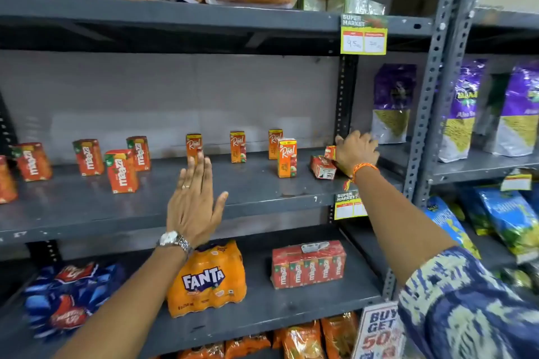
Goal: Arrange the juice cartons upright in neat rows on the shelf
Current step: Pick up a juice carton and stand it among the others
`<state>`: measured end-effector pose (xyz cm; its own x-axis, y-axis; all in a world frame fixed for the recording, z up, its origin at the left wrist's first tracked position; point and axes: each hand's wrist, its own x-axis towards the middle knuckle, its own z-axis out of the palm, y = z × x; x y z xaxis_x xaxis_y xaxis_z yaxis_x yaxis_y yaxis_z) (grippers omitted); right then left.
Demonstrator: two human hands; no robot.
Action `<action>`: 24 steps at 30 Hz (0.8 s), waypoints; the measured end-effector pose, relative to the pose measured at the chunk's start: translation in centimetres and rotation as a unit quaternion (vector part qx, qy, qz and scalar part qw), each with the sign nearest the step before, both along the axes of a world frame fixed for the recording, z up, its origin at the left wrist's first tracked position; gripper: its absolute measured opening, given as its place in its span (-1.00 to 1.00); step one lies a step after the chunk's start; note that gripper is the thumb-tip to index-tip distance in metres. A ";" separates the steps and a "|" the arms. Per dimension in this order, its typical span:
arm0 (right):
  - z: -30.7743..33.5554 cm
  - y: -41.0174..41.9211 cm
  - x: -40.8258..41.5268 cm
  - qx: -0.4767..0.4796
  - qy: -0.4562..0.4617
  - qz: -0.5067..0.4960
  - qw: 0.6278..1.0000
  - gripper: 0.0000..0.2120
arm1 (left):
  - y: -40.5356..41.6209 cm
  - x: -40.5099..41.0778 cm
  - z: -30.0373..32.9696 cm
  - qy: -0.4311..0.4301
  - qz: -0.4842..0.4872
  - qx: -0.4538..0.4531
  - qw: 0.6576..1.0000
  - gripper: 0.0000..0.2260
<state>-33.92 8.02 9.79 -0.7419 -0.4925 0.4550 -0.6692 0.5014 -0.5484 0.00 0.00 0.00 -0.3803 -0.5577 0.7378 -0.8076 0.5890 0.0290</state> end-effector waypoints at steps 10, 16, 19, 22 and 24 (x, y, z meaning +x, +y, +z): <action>0.1 -0.3 -2.4 0.132 -0.101 0.005 0.986 -0.40 | 1.3 -0.6 -3.6 -0.030 0.021 0.038 0.999 -0.44; 0.3 -0.3 -3.1 0.117 -0.105 0.086 0.984 -0.63 | 1.2 -0.6 -3.8 -0.031 0.017 0.034 0.999 -0.50; 0.0 0.1 -3.6 0.079 -0.147 0.104 0.980 -0.86 | 1.1 -0.7 -3.9 -0.027 0.018 0.042 0.999 -0.49; -0.4 0.6 -4.0 0.012 -0.193 0.101 0.976 -0.82 | 0.9 -0.7 -4.1 -0.028 0.020 0.039 0.999 -0.48; -0.4 1.1 -4.0 -0.035 -0.234 0.120 0.964 -0.81 | 0.9 -0.7 -4.1 -0.028 0.022 0.038 0.999 -0.47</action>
<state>-37.88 9.12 9.38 -0.7420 -0.6565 0.1358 -0.4323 0.3136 -0.8454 -0.70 0.90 -4.08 -0.3940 -0.6288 0.6704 -0.8341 0.5510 0.0266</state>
